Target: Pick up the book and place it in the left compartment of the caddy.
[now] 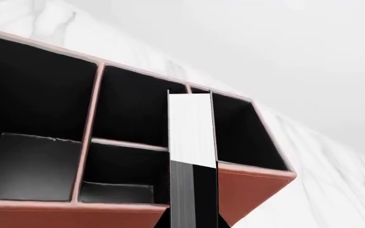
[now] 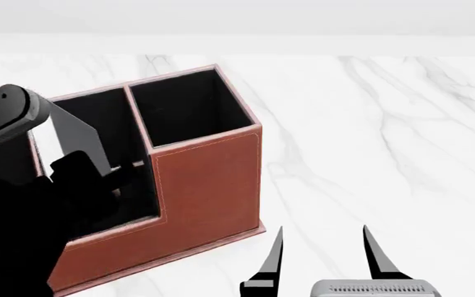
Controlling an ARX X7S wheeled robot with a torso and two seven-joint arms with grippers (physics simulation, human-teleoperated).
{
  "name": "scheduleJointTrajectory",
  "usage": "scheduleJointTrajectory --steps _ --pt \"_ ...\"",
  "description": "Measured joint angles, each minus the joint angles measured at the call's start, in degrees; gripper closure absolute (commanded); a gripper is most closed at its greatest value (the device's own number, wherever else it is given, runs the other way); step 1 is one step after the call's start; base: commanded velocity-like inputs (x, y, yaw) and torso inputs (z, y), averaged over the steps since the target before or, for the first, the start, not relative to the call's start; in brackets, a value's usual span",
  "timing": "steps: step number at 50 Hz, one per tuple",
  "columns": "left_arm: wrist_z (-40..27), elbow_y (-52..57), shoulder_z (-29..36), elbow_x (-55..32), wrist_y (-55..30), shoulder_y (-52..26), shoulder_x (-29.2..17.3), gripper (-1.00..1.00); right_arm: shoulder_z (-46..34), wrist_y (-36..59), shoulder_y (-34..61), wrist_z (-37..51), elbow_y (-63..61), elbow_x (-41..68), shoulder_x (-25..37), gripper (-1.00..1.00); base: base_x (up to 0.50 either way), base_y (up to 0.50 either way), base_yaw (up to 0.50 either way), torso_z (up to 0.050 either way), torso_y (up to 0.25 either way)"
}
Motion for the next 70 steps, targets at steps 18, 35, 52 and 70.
scheduleJointTrajectory --steps 18,35,52,70 --pt "0.0 -1.7 -4.5 2.2 -6.6 -5.5 0.0 1.00 -0.2 -0.6 0.0 0.2 0.5 0.4 0.2 -1.00 0.00 0.00 0.00 0.000 0.001" --pt "0.0 -2.2 -9.3 4.5 -13.5 -8.3 0.0 1.00 -0.4 -0.7 0.2 0.4 0.8 0.7 0.4 -1.00 0.00 0.00 0.00 0.000 0.002" --pt "0.0 -1.7 -13.8 6.8 -19.7 -9.2 0.0 1.00 -0.6 -0.9 0.2 0.8 1.0 0.9 0.6 -1.00 0.00 0.00 0.00 0.001 0.001" --pt "0.0 -2.7 -15.1 9.3 -23.7 -9.3 -0.6 1.00 -0.8 -1.2 0.2 1.1 1.2 1.1 0.8 -1.00 0.00 0.00 0.00 0.000 0.002"
